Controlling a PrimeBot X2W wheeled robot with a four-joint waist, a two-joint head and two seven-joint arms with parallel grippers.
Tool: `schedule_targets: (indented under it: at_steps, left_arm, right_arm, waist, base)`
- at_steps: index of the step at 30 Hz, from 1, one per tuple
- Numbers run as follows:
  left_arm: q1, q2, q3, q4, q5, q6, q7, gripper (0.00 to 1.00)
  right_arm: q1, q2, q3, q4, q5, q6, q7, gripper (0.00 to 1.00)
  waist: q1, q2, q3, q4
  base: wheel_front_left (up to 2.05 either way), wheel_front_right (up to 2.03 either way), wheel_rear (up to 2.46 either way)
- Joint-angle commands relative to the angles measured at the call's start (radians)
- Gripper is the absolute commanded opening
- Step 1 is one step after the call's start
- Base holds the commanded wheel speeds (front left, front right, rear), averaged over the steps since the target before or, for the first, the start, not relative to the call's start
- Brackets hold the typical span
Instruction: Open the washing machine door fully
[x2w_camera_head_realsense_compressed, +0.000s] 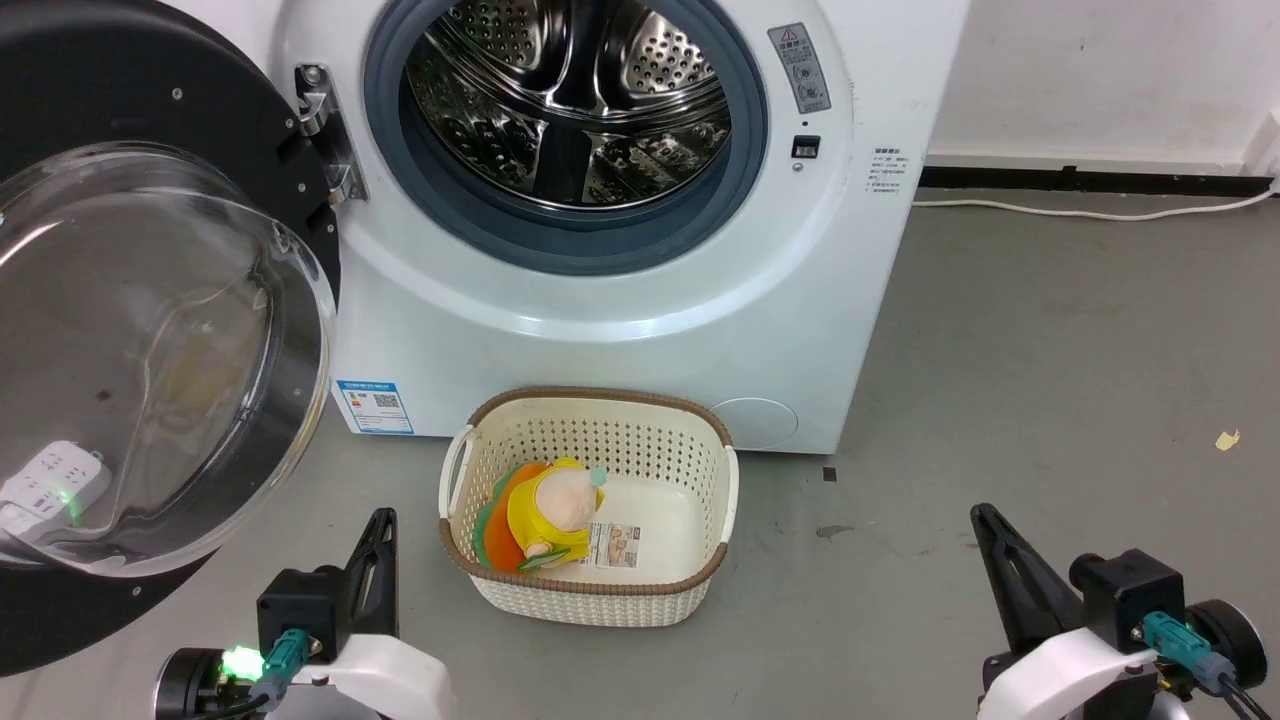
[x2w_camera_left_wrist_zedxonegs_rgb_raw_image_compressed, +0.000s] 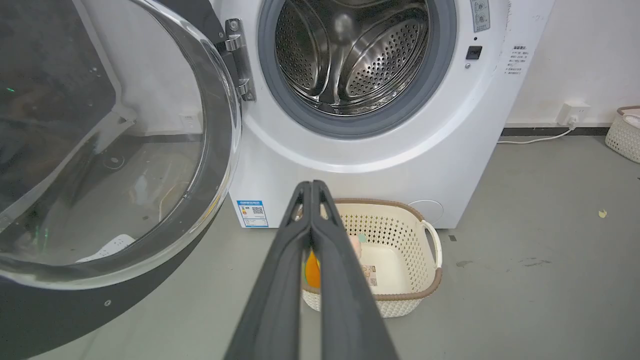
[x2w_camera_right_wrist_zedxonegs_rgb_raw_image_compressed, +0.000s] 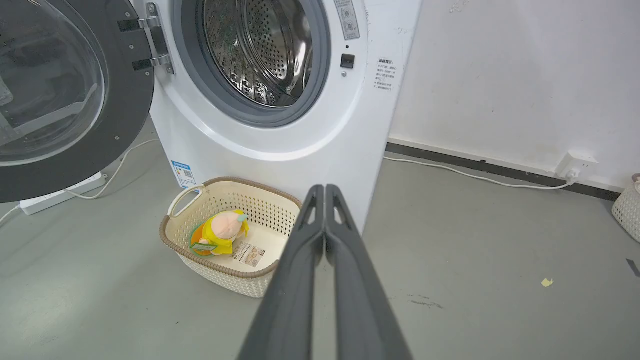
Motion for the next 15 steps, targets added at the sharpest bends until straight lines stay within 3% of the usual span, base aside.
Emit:
schedule_targets:
  at_steps: [1, 15]
  left_arm:
    - [-0.015, 0.000, 0.000, -0.004, 0.009, -0.004, 0.000, 0.00]
    - [-0.015, 0.000, 0.000, -0.004, 0.009, -0.004, 0.000, 0.00]
  right_arm:
    - [-0.012, 0.005, -0.001, -0.004, -0.008, 0.001, 0.000, 0.00]
    - [-0.012, 0.005, -0.001, -0.004, -0.008, 0.001, 0.000, 0.00]
  waist:
    - [0.0000, 0.0000, 0.000, 0.000]
    - [0.0000, 0.0000, 0.000, 0.000]
  base:
    - [0.00, 0.00, 0.00]
    - [0.00, 0.00, 0.00]
